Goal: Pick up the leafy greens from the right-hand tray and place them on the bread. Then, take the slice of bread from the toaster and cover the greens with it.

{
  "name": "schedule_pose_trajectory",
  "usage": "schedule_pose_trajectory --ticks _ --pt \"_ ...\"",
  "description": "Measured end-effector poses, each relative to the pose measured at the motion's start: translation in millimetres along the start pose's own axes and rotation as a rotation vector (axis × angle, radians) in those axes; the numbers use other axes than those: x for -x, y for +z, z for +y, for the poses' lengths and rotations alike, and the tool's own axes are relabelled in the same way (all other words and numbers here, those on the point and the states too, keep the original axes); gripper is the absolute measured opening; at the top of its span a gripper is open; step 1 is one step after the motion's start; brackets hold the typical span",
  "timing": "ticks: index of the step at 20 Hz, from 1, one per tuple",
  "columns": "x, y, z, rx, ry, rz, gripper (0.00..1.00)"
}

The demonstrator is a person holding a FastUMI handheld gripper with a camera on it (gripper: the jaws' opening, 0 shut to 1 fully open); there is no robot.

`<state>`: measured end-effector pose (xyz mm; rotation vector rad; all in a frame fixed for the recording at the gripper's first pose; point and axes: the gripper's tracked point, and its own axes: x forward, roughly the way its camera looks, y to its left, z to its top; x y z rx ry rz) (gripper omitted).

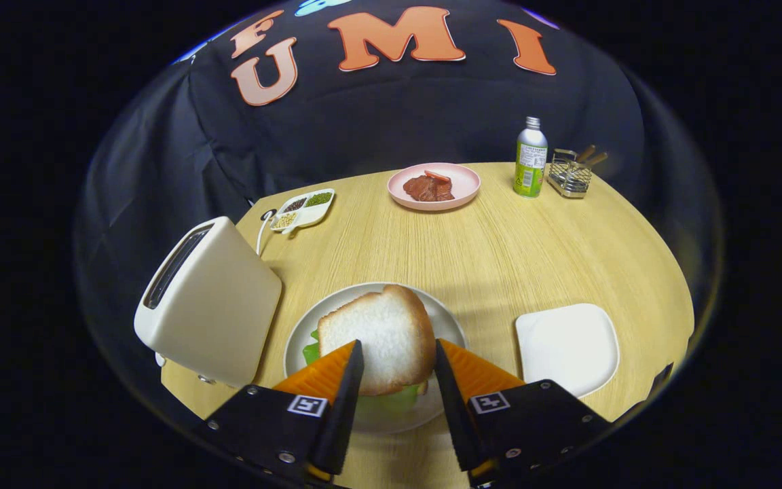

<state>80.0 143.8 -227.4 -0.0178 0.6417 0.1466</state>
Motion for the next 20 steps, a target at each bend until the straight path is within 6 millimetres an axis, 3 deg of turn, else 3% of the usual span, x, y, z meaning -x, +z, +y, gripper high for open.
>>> schedule_pose_trajectory --ticks 1,3,8,12,17,20 --pt "4.2 5.2 -5.9 0.003 -0.009 -0.009 0.80" --pt "15.5 18.0 -20.3 0.018 -0.031 -0.041 0.98" --pt "59.8 64.5 -63.1 0.046 -0.093 -0.135 0.98" --pt "104.8 113.5 -93.5 0.057 -0.139 -0.253 0.98" --pt "165.3 166.8 -117.8 0.085 -0.181 -0.417 0.98" --pt "195.0 185.8 -128.6 0.077 -0.187 -0.495 0.98"
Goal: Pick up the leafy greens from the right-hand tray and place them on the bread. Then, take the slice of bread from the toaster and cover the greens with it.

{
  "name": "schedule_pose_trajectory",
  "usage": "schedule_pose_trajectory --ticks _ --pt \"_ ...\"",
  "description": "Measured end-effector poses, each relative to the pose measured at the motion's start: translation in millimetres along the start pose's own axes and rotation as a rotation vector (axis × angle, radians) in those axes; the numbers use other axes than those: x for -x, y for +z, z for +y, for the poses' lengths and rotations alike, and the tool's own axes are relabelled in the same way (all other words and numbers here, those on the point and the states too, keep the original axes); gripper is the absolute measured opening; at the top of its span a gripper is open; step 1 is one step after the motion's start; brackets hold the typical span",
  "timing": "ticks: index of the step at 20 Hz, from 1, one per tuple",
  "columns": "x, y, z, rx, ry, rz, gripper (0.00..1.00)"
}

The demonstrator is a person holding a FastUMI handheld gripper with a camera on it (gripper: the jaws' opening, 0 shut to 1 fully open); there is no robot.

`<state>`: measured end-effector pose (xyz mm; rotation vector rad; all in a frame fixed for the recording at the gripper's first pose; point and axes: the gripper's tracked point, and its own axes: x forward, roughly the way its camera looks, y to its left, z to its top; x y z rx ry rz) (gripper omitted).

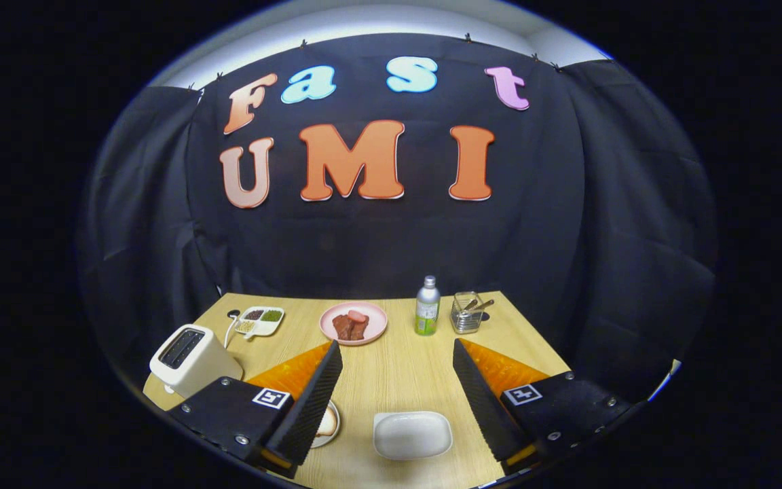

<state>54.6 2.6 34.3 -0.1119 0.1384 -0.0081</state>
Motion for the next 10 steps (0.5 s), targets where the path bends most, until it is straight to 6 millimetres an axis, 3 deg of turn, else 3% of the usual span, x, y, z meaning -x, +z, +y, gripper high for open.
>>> schedule_pose_trajectory --ticks 5,10 --pt "21.5 31.7 -28.0 -0.021 -0.013 -0.112 0.98" --pt "27.9 19.7 -48.4 -0.029 -0.033 -0.100 0.98"
